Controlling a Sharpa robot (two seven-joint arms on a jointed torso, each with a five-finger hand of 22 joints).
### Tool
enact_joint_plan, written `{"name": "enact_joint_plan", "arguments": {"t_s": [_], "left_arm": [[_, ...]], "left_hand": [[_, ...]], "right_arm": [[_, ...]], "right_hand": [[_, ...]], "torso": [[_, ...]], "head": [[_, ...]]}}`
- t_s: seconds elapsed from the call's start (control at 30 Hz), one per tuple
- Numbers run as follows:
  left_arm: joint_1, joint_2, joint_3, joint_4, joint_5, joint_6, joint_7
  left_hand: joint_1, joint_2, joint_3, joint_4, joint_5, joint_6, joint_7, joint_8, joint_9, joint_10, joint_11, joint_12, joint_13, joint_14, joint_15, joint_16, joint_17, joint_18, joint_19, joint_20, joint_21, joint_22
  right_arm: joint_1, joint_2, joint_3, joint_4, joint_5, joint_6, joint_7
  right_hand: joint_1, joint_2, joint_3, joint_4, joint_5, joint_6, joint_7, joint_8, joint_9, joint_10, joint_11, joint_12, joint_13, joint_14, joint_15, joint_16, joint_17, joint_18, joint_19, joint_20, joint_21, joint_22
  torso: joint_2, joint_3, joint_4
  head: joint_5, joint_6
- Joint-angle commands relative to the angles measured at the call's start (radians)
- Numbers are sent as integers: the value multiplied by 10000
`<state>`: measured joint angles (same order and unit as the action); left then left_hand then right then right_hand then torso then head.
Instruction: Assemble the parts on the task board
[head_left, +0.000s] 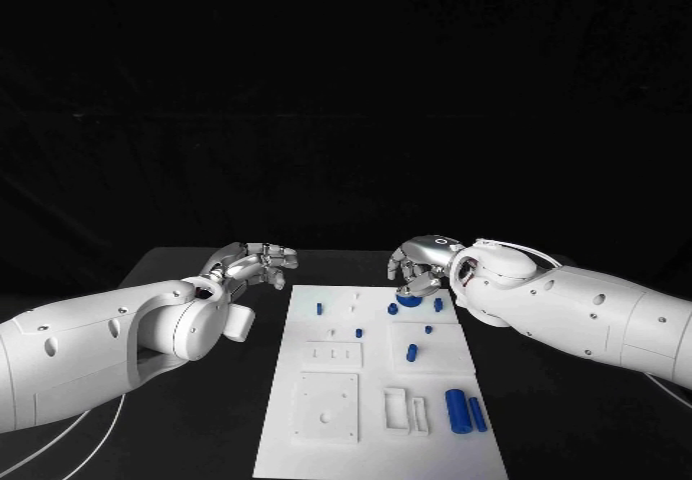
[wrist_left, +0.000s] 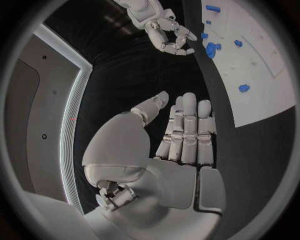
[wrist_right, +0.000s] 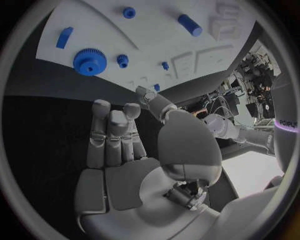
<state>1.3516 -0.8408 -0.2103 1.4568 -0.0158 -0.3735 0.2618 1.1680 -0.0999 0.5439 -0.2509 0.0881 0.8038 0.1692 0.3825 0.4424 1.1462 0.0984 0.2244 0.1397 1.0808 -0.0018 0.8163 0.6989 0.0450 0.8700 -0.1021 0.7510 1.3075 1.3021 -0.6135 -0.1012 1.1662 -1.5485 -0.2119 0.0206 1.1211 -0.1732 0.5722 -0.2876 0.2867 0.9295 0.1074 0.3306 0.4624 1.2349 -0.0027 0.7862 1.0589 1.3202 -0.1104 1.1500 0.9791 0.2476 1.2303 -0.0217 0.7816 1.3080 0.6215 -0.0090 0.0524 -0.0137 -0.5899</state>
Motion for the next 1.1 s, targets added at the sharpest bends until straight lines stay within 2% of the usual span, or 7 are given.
{"name": "enact_joint_plan", "arguments": {"t_s": [0.03, 0.13, 0.2, 0.3, 0.4, 0.5, 1.1], "left_arm": [[53, -6, 14, 37, -43, 108, 172], [84, -9, 15, 47, -41, 113, 174], [92, -12, 16, 61, -40, 111, 166], [101, -48, 16, 126, -31, 109, 152], [101, -54, 16, 142, -15, 115, 147], [101, -56, 16, 141, -12, 128, 138], [101, -128, 15, 188, -9, 154, 74]], "left_hand": [[-120, -16, 74, 2, 8, 5, 60, -43, -13, -8, 67, -32, -2, -108, -3, -57, -41, 257, -74, 9, -39, 137], [-151, -23, 77, 11, 7, -1, 63, -46, -14, -14, 74, -40, -3, -128, 6, -79, -73, 252, -97, 18, -50, 127], [-164, -23, 79, 16, 8, -3, 64, -47, -15, -15, 77, -44, -3, -134, 9, -87, -85, 251, -105, 21, -54, 123], [-199, -35, 77, 30, 10, -12, 68, -52, -17, -25, 83, -54, -5, -144, 15, -102, -112, 248, -121, 28, -63, 114], [-220, -37, 79, 39, 14, -17, 71, -54, -18, -32, 88, -61, -7, -151, 20, -114, -131, 247, -131, 32, -69, 108], [-240, -44, 79, 47, 15, -20, 72, -55, -18, -36, 91, -67, -8, -157, 24, -122, -146, 246, -139, 36, -74, 103], [-289, -64, 81, 65, 13, -28, 77, -57, -19, -50, 101, -83, -10, -174, 34, -150, -195, 245, -163, 45, -89, 87]], "right_arm": [[12, 7, 3, 17, -44, 157, -124], [12, 45, 2, 20, -303, 216, -167], [11, 62, 2, 20, -528, 206, -196], [5, 102, -1, 124, -1096, -41, -311], [-3, 29, -2, 327, -1633, -318, -549], [-19, -21, -2, 451, -1955, -568, -674], [-265, -70, -12, 534, -3044, -549, -1062]], "right_hand": [[-70, 31, 147, 3, -27, -13, 59, -65, 30, -379, 24, -249, -106, -192, 15, -88, -23, 142, -217, 23, 21, 233], [-133, 15, 556, 21, -50, -152, 250, -147, 63, -1702, 342, -2931, -2075, -281, 327, -354, -218, 142, -464, 53, 23, 231], [-123, -56, 720, -12, -121, -172, 351, -134, 139, -605, 399, -4389, -3684, -85, 341, -407, -364, 142, -404, 39, 189, 217], [-43, -68, 628, -26, -195, -259, 384, -201, 138, -474, 396, -4984, -4172, -101, 358, -419, -415, 142, -441, 30, 178, 178], [112, -158, 696, -29, -268, -257, 540, -216, 112, -1947, 1010, -6420, -5137, -33, 940, -349, -432, 142, -403, 13, 167, 160], [283, -294, 874, 17, -633, -281, 545, -241, 69, -2196, 1225, -6995, -5788, -22, 1167, -284, -459, 142, -359, 54, 116, 117], [490, -715, 1604, 214, -1475, -54, 494, -187, -118, -1489, 1199, -7196, -7396, -36, 1144, -105, -686, 142, -182, 156, -13, 98]], "torso": [[114, -15, 56], [161, -17, 67], [178, -18, 76], [256, -11, 116], [320, 2, 146], [370, 9, 167], [622, 54, 215]], "head": [[-42, 6], [-57, 8], [-66, 16], [-72, 31], [-105, 40], [-128, 40], [-194, 90]]}}
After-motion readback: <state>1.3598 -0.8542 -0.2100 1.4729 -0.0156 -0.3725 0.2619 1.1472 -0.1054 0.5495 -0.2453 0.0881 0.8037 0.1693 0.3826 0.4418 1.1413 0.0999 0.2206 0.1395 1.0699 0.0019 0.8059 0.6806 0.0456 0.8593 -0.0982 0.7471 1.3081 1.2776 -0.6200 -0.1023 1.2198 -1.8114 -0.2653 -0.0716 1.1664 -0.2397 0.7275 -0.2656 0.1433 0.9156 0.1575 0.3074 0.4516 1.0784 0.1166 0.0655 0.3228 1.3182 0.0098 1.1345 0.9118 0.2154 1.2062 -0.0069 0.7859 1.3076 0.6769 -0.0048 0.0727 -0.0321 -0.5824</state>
